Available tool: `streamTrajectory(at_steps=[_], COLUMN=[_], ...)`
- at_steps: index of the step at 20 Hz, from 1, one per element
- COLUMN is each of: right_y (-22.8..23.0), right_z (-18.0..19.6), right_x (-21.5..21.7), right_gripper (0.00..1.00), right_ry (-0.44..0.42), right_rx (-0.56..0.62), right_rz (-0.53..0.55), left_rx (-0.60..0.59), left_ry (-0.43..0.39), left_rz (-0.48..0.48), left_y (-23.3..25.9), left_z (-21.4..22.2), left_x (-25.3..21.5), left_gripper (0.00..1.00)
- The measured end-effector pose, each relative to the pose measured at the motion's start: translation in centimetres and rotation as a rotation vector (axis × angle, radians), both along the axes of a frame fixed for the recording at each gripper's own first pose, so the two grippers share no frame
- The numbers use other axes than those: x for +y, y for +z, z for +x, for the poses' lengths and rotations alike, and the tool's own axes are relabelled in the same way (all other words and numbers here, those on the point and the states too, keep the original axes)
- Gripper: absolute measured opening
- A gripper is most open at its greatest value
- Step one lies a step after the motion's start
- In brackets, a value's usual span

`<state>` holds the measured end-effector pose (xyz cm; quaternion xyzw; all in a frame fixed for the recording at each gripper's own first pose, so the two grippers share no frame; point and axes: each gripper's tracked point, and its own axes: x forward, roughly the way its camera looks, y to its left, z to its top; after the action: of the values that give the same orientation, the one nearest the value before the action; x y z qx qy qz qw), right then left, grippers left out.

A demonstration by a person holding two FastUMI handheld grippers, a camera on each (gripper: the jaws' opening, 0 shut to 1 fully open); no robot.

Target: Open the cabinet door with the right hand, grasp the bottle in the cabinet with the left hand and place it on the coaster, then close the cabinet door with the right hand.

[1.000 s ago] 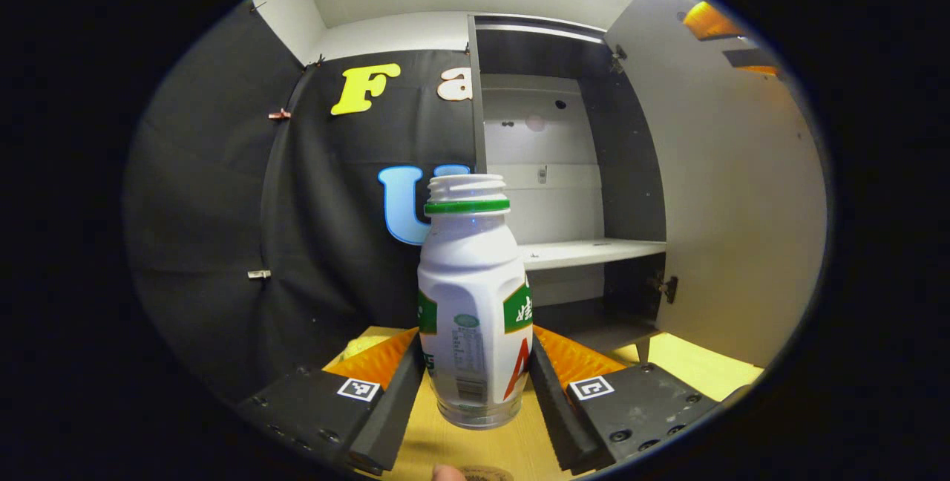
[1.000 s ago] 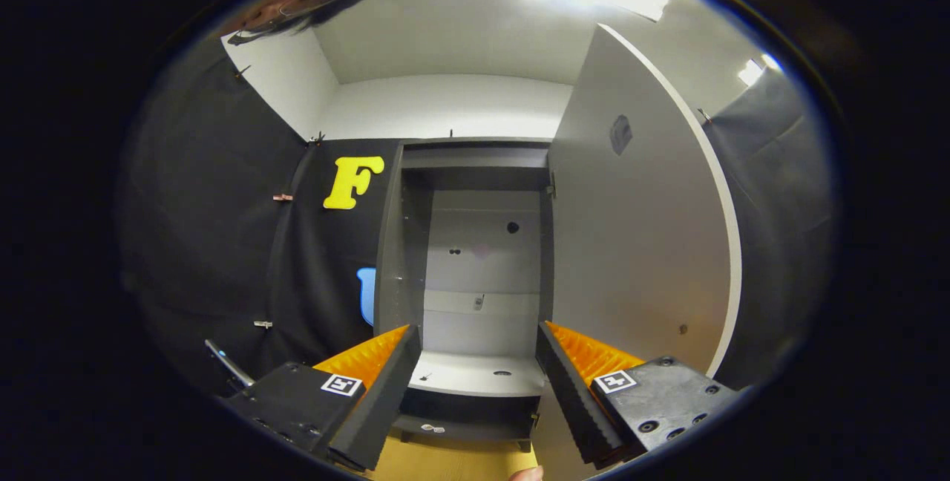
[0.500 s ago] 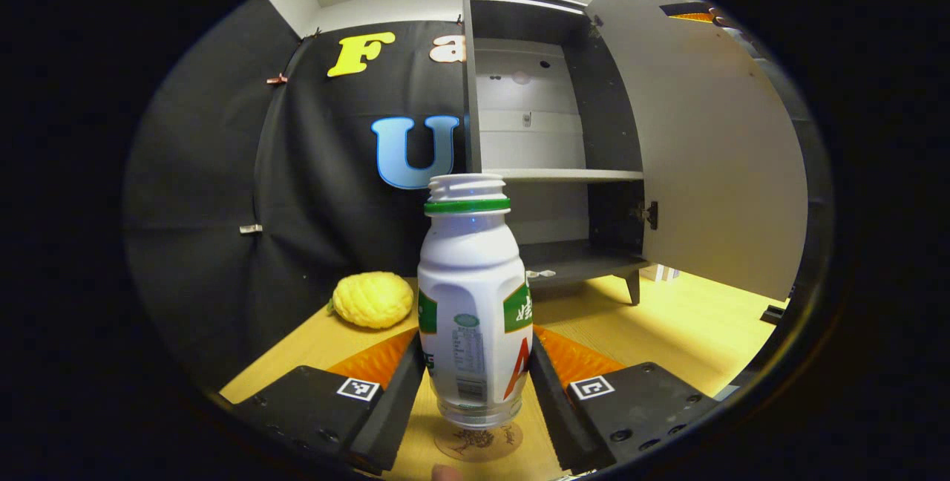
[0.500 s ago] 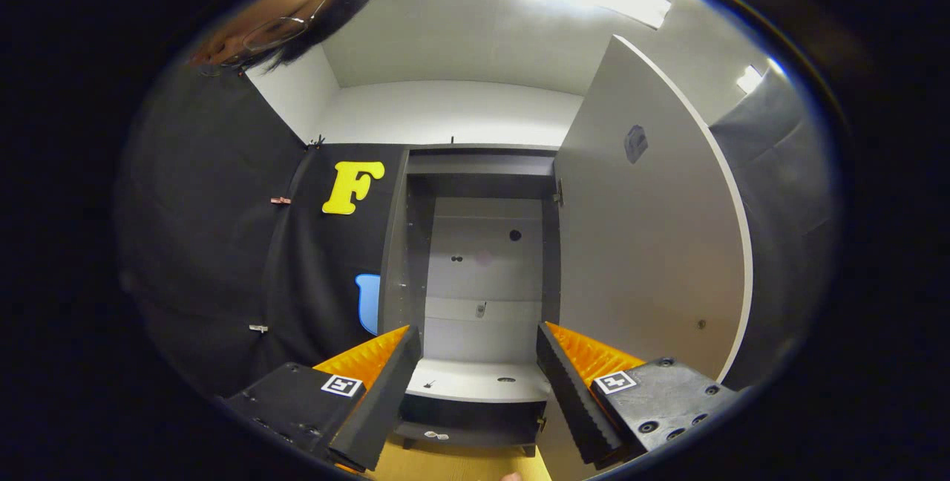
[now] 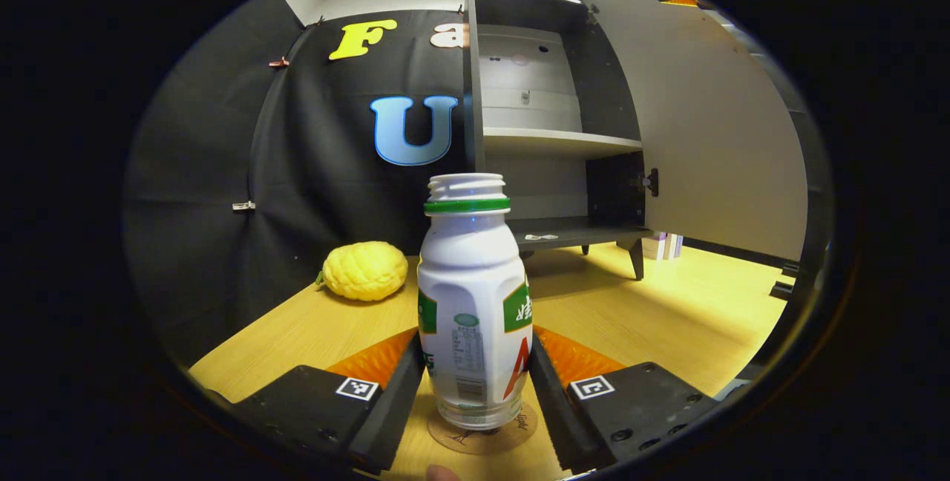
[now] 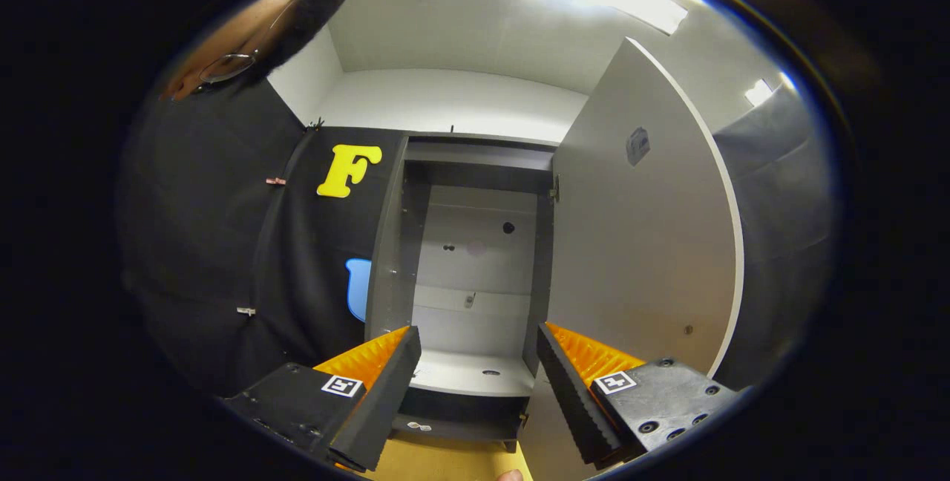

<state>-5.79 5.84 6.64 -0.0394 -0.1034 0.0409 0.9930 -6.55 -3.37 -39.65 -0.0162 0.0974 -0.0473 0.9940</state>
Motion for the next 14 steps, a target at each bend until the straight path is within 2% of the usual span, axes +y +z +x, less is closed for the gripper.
streamTrajectory(at_steps=[6, 7, 8, 9, 14], right_y=[-1.0, -1.0, -1.0, -1.0, -1.4], right_z=[-0.1, -0.3, -0.4, -0.5, -0.7], right_x=[1.0, 1.2, 1.3, 1.3, 0.9], right_gripper=[0.97, 0.97, 0.97, 0.97, 0.97], right_ry=[0.024, 0.029, 0.033, 0.033, 0.035], right_rx=[0.042, 0.041, 0.040, 0.039, 0.058], right_rz=[-0.006, -0.009, -0.011, -0.012, 0.004], left_rx=[0.019, 0.026, 0.035, 0.041, 0.063], left_ry=[-0.023, -0.022, -0.021, -0.016, -0.004], left_rz=[-0.010, -0.009, -0.007, -0.003, 0.006], left_y=[-0.7, -0.8, -1.1, -1.1, -0.9], left_z=[-0.4, -0.4, -0.4, -0.5, -1.5], left_x=[-0.7, -0.6, -0.5, -0.3, -0.3], left_gripper=[0.80, 0.82, 0.90, 0.93, 0.94])
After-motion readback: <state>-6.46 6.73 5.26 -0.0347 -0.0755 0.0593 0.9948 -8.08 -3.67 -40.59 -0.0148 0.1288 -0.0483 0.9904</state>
